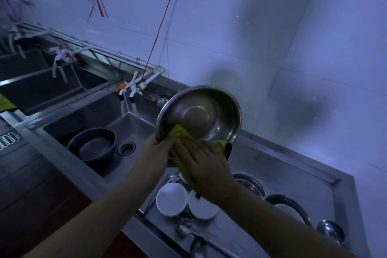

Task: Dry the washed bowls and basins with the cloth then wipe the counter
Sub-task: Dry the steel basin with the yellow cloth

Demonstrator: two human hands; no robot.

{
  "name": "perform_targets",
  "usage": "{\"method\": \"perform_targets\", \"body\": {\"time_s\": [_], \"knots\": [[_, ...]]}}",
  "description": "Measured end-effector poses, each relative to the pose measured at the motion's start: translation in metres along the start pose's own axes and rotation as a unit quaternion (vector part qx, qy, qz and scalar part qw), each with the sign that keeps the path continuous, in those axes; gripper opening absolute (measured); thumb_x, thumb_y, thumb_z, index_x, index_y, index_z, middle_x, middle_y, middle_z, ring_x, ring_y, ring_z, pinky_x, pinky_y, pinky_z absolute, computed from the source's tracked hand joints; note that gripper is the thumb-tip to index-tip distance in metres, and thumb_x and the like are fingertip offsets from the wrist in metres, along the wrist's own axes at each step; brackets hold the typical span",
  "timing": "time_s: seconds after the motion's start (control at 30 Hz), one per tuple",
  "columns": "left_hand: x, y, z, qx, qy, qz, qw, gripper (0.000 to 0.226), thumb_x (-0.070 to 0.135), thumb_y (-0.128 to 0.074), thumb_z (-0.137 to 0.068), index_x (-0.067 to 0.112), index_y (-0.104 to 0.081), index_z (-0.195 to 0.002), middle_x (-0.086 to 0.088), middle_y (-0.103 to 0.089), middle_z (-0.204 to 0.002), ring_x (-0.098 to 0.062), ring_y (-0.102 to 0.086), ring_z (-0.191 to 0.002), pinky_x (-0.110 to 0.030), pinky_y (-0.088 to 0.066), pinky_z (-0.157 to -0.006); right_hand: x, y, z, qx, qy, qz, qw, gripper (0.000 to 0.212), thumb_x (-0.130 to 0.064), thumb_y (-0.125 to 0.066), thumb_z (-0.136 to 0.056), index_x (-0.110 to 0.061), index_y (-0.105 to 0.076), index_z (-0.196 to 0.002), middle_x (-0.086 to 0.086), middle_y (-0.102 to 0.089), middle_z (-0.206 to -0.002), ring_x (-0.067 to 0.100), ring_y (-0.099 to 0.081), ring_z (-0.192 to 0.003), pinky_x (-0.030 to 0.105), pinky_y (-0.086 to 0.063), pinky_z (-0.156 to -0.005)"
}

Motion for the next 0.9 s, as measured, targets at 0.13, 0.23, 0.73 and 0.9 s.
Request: {"method": "perform_targets", "body": {"time_s": [0.13,0.23,0.73,0.9], "knots": [[0.018,0.001,-0.001,-0.048,-0.024,-0.098,0.994,0.025,-0.006,-0.047,-0.084,0.011,-0.064,-0.090,-0.008,-0.072,-0.068,-0.025,-0.069,-0.061,-0.032,-0.056,-0.051,0.031,0.004,0.011,0.001,0.126,0.116,0.985,0.028,-0.019,-0.057,-0.093,-0.015,-0.063,-0.119,0.009,-0.067,-0.117,0.025,-0.062,-0.107,0.044,-0.041,-0.100],[0.024,-0.004,-0.006,-0.056,-0.015,-0.102,0.993,0.026,-0.007,-0.047,-0.083,0.011,-0.063,-0.091,-0.011,-0.071,-0.068,-0.027,-0.069,-0.060,-0.034,-0.056,-0.052,0.042,0.015,0.007,0.034,0.118,0.128,0.984,0.018,-0.017,-0.062,-0.091,-0.015,-0.069,-0.107,0.009,-0.070,-0.108,0.025,-0.065,-0.099,0.041,-0.046,-0.091],[0.038,-0.017,-0.023,-0.090,0.017,-0.124,0.988,0.015,-0.002,-0.051,-0.086,0.005,-0.062,-0.093,-0.013,-0.071,-0.066,-0.026,-0.070,-0.061,-0.029,-0.055,-0.051,0.037,0.022,0.002,0.080,0.100,0.115,0.985,0.013,-0.017,-0.066,-0.089,-0.014,-0.074,-0.099,0.008,-0.072,-0.094,0.023,-0.068,-0.078,0.033,-0.050,-0.068],[0.005,-0.027,-0.007,-0.004,-0.027,0.029,0.999,0.030,-0.002,-0.051,-0.089,0.001,-0.054,-0.120,-0.023,-0.066,-0.099,-0.036,-0.065,-0.089,-0.043,-0.056,-0.073,0.021,0.017,-0.005,0.115,-0.010,0.083,0.990,0.018,-0.020,-0.061,-0.093,-0.014,-0.072,-0.106,0.005,-0.072,-0.094,0.022,-0.064,-0.072,0.034,-0.045,-0.063]]}}
Point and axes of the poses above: each hand's wrist, its own z-axis away from the middle knuckle, its own y-axis out of the back of the hand, x = y × z, the point moved 10 cm from there along -z, towards the middle knuckle
